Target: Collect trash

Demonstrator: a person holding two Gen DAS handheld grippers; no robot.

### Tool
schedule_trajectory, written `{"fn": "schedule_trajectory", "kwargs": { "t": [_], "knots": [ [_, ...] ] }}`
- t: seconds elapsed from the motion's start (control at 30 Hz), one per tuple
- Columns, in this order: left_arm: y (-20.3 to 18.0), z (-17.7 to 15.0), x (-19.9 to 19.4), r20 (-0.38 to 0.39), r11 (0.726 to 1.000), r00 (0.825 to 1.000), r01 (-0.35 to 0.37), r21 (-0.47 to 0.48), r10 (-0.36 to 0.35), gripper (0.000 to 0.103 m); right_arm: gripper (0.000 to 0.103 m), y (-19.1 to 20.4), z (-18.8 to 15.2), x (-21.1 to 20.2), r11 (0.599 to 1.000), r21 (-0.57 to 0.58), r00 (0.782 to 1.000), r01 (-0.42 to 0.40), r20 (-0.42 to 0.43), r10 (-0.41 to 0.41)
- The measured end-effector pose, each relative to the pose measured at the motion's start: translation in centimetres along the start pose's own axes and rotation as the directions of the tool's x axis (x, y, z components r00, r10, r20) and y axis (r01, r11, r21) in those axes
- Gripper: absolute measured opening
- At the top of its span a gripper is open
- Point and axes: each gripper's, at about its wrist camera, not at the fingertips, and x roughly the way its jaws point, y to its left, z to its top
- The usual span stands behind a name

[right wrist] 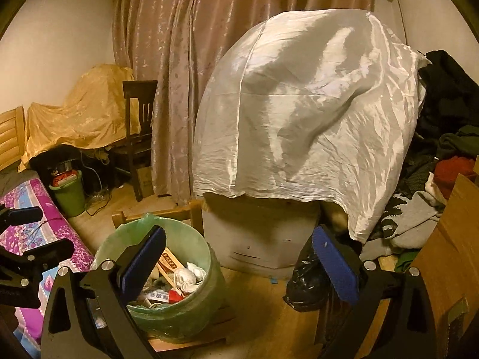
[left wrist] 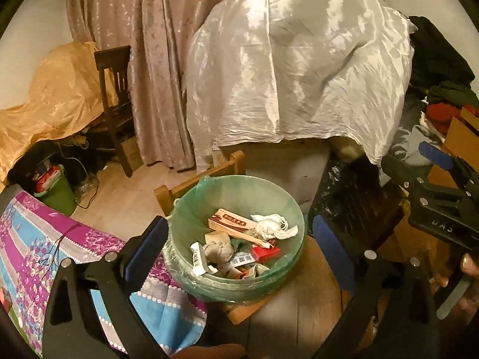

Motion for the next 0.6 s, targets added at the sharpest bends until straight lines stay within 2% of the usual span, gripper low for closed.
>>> {"fn": "schedule_trajectory", "kwargs": {
  "t": [0.43,0.6],
  "knots": [
    [0.8,-0.2,0.9,-0.044,1.000,0.999,0.015,0.003,-0.015,0.094,0.098,0.1,-0.2,0.6,1.000,-0.002,0.999,-0.030,-0.024,0.030],
    [0.7,-0.7,1.0,-0.049,1.000,0.999,0.000,0.012,0.001,0.094,0.098,0.7,-0.5,0.7,0.999,-0.019,0.999,-0.042,-0.022,0.042]
  ]
}}
